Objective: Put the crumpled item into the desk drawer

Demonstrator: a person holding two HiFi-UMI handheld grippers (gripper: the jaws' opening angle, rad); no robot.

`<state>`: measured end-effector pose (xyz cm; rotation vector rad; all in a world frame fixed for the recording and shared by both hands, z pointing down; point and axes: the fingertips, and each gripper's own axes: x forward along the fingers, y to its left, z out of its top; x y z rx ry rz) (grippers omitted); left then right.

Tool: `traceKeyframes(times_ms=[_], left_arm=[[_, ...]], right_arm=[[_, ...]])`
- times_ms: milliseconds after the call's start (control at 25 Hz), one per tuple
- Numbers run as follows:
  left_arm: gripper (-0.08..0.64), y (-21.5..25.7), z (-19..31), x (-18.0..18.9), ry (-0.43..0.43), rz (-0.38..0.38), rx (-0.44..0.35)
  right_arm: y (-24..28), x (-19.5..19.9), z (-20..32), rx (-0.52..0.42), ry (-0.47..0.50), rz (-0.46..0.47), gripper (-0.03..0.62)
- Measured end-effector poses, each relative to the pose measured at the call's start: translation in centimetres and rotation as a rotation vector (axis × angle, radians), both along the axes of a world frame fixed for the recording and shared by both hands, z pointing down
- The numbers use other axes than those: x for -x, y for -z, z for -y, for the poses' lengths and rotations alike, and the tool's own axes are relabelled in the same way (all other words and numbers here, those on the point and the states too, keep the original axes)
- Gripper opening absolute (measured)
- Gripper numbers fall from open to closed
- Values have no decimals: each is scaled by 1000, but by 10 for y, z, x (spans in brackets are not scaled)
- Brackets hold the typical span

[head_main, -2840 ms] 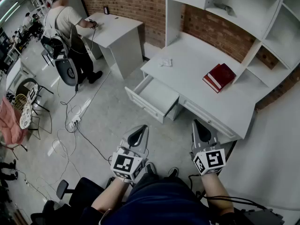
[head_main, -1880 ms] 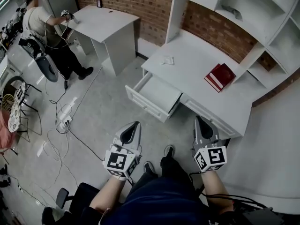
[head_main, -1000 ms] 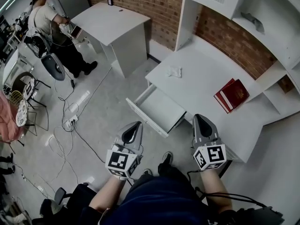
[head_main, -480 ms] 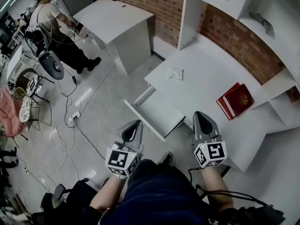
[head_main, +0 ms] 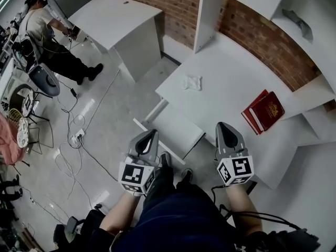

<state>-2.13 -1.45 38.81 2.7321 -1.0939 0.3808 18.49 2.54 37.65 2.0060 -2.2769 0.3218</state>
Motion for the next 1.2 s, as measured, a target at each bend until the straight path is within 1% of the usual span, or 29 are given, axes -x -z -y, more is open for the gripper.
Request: traceKeyframes(times_ms=[120,400,560,640,800,920,1040,1160,1200], left_arm=[[2,-3,26,-8,-51,14,-10],[2,-16,82,-15,-127,24,-3],[2,-27,105,-11,-171,31,9],[2,-34,114,-12,-199,47,10],[2,-46,122,-19,-241,95,-5],[2,-53,124,-23,-247,133,-26],[2,-65,123,-22,-217,176,-32],[5,-82,119,-14,-182,199,6],[30,-88,119,-11,-171,203,24]], right_arm=[[-5,-1,19,14,-28,-6,3],[-20,-7,64,63,-92,-47,3],[-34,-4,87,108,-109,-98,3],[-43,-4,98,138,-102,-133,3],[-63,-5,117,198,-46,-206,3],[-80,-9,136,232,12,-271,3],[-102,-11,155,282,85,-320,5],[-128,-7,174,339,173,-393,45],[-138,-6,181,357,199,-424,52]])
